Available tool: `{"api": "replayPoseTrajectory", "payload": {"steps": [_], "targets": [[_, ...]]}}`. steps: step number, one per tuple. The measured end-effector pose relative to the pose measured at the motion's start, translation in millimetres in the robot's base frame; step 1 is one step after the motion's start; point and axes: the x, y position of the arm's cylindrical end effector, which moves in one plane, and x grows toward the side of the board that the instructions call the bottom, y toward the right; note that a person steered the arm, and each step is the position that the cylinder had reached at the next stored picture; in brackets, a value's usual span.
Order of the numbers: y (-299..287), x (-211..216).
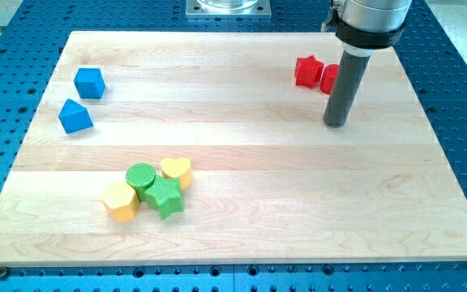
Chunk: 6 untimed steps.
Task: Move your arm diagonally bottom right to the heart
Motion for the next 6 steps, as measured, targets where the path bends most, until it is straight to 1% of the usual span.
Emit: {"api": "replayPoseTrajectory", "payload": {"steps": [2,3,4,5,6], "targets": [[0,4],[-19,15],[-35,69],[-86,128],[-156,158]]}}
